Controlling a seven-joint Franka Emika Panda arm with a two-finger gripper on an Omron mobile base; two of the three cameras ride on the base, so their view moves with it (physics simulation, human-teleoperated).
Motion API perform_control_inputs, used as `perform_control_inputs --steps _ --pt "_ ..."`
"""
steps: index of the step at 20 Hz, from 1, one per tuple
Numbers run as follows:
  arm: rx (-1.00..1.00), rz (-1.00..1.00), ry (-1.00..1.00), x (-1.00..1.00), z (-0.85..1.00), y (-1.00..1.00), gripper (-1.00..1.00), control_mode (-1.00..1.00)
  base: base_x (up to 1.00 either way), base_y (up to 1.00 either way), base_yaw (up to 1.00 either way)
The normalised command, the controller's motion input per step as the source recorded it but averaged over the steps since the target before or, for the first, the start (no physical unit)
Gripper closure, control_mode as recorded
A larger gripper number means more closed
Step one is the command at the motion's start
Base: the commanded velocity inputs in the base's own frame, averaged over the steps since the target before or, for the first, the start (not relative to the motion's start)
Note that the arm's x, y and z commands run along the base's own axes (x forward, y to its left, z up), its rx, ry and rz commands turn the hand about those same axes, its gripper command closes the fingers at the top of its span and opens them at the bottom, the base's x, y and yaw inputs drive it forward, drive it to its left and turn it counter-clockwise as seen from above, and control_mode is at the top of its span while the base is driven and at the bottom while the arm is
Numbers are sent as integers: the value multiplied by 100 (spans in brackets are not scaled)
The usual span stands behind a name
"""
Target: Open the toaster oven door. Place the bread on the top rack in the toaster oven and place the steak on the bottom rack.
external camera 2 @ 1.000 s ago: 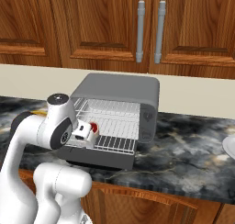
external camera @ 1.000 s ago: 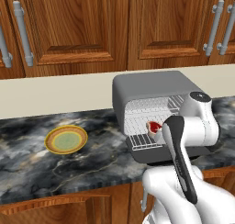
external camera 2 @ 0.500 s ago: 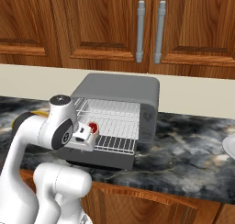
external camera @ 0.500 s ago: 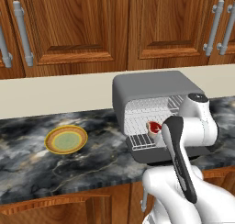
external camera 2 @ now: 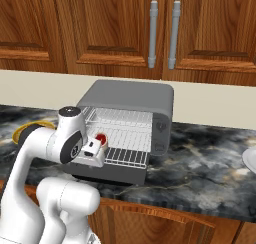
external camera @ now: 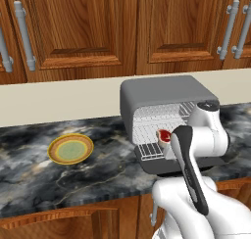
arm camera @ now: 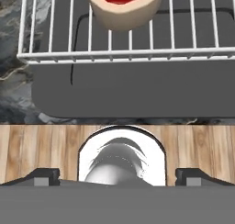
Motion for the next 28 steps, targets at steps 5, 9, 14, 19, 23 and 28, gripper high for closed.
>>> perform_control_inputs --steps 5,9,14,19,23,28 --pt "0 0 -11 15 -6 0 -100 -100 0 0 0" --pt "0 0 -16 16 -11 0 -100 -100 0 0 0" --pt "0 0 -12 -12 -9 1 -100 -100 0 0 0" --pt "-2 0 -4 -23 -6 5 -100 -100 0 0 0" --pt "-1 0 -9 -40 -20 17 -100 -100 0 0 0" --pt "-4 0 -21 -12 -35 18 -100 -100 0 0 0"
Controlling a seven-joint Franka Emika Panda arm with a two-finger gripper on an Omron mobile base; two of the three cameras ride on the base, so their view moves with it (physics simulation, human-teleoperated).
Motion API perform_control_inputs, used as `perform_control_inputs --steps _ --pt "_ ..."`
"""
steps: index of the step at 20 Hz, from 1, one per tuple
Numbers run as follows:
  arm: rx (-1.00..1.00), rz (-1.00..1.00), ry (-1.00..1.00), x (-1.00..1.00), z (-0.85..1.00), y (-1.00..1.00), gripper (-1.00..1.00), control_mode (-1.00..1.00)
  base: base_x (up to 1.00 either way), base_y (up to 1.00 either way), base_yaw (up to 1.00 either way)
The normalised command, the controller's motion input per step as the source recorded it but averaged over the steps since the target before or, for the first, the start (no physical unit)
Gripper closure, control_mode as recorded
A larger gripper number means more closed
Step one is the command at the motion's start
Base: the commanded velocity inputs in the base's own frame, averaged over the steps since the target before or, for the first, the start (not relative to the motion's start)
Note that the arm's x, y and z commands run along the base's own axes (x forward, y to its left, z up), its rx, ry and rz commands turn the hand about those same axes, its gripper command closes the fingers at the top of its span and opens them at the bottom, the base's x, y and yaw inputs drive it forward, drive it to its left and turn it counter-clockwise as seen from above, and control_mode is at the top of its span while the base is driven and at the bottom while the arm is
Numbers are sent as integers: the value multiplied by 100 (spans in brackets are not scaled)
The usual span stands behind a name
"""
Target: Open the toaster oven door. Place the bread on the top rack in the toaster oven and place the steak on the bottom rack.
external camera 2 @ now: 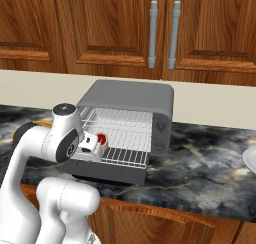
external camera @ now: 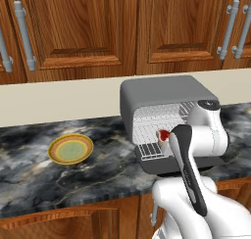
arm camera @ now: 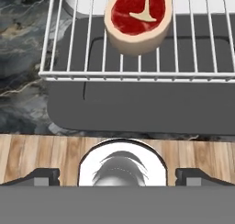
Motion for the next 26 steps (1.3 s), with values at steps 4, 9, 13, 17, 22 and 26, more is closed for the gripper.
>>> perform_control_inputs --steps 4,9,13,17,22,26 --pt "-7 0 -27 1 -47 8 -100 -100 0 0 0" --pt "-5 0 -17 -9 -58 1 -100 -100 0 0 0" --pt "-1 0 -11 -12 -63 0 -100 -100 0 0 0" --pt "0 0 -16 -2 -62 0 -100 -100 0 0 0" --pt "0 0 -16 0 -58 0 -100 -100 0 0 0" --pt "0 0 -13 0 -55 0 -100 -100 0 0 0"
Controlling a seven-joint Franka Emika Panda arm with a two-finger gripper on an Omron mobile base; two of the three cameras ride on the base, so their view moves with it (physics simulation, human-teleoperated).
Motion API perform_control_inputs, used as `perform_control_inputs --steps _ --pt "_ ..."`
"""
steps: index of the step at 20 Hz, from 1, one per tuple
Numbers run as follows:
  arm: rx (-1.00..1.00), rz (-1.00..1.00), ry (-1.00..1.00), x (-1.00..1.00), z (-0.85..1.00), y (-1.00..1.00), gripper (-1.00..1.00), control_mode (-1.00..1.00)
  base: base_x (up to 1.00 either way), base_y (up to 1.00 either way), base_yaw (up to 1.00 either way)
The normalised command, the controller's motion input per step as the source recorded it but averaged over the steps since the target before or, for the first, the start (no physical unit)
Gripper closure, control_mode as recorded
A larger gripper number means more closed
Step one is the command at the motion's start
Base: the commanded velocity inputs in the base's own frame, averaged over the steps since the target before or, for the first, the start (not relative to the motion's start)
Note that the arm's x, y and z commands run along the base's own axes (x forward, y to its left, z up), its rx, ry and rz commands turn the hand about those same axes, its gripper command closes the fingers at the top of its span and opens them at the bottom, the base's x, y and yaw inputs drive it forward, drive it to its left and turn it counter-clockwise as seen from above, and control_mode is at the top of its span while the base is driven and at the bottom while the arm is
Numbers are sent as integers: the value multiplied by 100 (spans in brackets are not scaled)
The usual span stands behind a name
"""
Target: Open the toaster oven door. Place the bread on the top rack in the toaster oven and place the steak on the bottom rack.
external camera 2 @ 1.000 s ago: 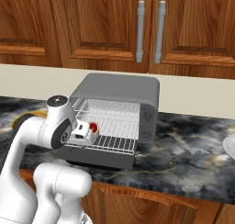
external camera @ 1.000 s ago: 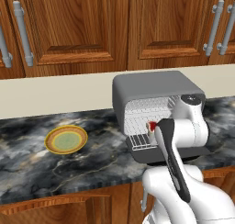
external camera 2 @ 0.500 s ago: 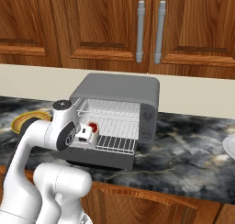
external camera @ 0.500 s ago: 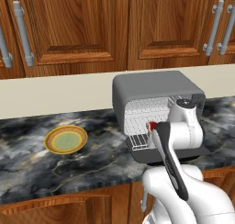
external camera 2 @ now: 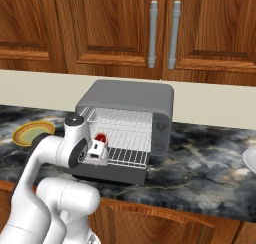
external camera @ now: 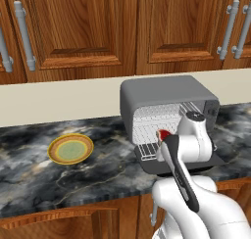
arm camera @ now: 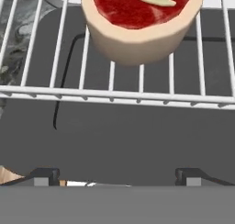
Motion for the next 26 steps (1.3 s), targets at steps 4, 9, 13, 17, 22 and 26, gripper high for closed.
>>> perform_control_inputs --steps 4,9,13,17,22,26 --pt "0 0 -16 6 -31 0 -100 -100 0 0 0" --pt "0 0 -16 17 -13 0 -100 -100 0 0 0" --pt "0 0 -13 13 -26 0 -100 -100 0 0 0" --pt "0 0 -6 -9 -41 2 -100 -100 0 0 0" --pt "-1 0 -4 -20 -46 10 -100 -100 0 0 0" --pt "0 0 -13 -2 -46 11 -100 -100 0 0 0"
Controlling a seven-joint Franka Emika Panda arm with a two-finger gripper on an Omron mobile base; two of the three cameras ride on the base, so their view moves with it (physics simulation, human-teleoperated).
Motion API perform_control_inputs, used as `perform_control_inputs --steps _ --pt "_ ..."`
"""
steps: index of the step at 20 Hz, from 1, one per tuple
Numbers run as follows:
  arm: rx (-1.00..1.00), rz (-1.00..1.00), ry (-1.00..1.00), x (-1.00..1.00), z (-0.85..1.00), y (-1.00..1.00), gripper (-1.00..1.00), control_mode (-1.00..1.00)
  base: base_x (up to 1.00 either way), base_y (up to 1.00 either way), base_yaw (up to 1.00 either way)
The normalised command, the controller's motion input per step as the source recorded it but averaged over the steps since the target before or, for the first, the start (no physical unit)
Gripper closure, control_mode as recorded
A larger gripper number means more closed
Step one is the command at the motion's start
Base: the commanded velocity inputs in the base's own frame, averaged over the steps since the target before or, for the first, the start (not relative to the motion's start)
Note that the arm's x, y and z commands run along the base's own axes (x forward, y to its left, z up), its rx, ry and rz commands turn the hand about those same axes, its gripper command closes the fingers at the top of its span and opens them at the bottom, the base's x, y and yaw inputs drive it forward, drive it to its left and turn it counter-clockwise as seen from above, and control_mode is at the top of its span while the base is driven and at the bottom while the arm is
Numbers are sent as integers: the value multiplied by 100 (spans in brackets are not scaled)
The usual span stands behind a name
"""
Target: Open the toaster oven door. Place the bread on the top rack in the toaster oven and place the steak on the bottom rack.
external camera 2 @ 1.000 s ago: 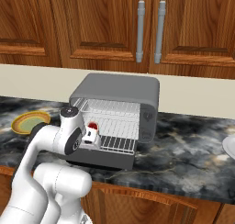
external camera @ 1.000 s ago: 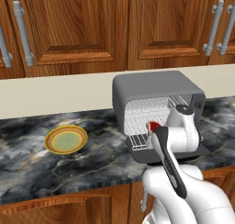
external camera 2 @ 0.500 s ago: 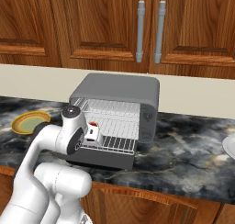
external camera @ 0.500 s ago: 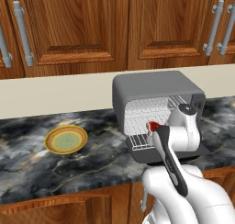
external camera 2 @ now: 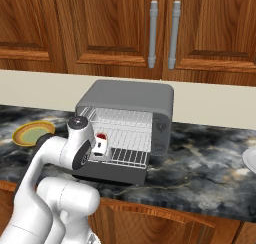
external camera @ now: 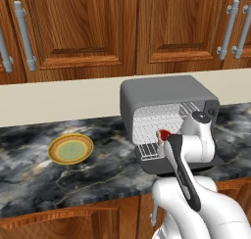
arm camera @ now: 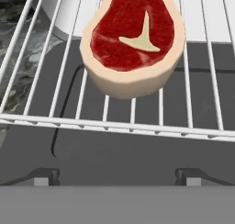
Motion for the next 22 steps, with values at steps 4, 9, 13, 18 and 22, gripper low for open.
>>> perform_control_inputs --steps 4,9,13,18,22 --pt "0 0 -9 0 -60 11 -100 -100 0 0 0" --pt "0 0 -2 -5 -65 13 -100 -100 0 0 0" --pt "0 0 -4 -2 -77 17 -100 -100 0 0 0" --pt "0 -2 -16 14 -62 12 -100 -100 0 0 0" --pt "0 -3 -17 12 -65 11 -100 -100 0 0 0"
